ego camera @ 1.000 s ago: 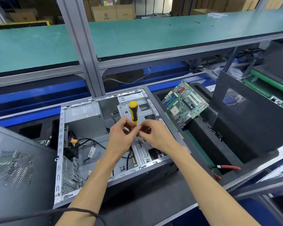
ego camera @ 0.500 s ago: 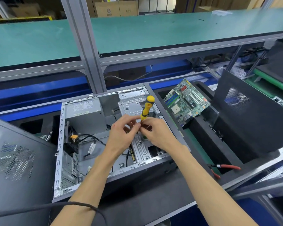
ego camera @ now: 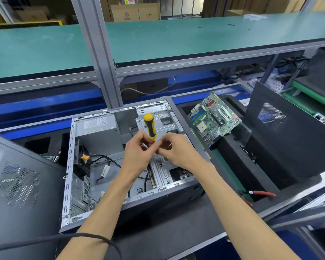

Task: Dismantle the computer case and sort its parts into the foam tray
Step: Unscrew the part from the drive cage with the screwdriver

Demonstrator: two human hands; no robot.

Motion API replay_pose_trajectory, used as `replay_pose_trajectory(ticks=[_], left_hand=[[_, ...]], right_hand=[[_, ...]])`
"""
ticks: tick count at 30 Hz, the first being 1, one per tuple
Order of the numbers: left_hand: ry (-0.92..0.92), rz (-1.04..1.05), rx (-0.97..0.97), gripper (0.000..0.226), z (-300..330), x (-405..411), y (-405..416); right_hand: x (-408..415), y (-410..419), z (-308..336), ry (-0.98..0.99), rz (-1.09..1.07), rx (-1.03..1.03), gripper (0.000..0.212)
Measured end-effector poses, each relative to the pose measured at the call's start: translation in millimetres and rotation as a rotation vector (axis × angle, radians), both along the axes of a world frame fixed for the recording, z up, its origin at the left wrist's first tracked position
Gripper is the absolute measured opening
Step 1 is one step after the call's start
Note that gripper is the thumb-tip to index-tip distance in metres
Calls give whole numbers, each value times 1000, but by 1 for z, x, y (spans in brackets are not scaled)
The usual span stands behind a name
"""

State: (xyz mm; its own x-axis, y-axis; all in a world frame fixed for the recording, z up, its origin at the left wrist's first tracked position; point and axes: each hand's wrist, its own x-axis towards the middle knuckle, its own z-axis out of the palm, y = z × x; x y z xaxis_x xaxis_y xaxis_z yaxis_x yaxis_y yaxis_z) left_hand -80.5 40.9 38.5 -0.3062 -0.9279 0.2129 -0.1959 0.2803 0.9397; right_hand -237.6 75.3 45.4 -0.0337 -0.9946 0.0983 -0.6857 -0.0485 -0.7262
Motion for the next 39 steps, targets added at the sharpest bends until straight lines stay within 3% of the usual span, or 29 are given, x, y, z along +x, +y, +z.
replay_pose_trajectory(ticks=[5, 8, 16, 19, 26, 32, 39], left_hand=[[-30, -71, -35, 13, -1, 5, 2], [-31, -13, -1, 4, 1, 4, 2], [-50, -81, -23, 12, 2, 5, 3], [-29, -59, 4, 5, 2, 3, 0], [-14, -90, -33, 17, 2, 3, 3], [-14, -65, -8, 8, 5, 3, 1], [28, -28, -22, 7, 4, 3, 2]], right_hand=[[0, 0, 0, 50, 33, -34, 8], [0, 0, 0, 44, 46, -19, 14], [0, 3, -4, 25, 19, -38, 14], [-1, 3, -2, 28, 41, -17, 15], [2, 5, -2, 17, -4, -37, 15], [3, 2, 6, 83, 85, 43, 20], [5, 2, 3, 29, -53, -13, 14]])
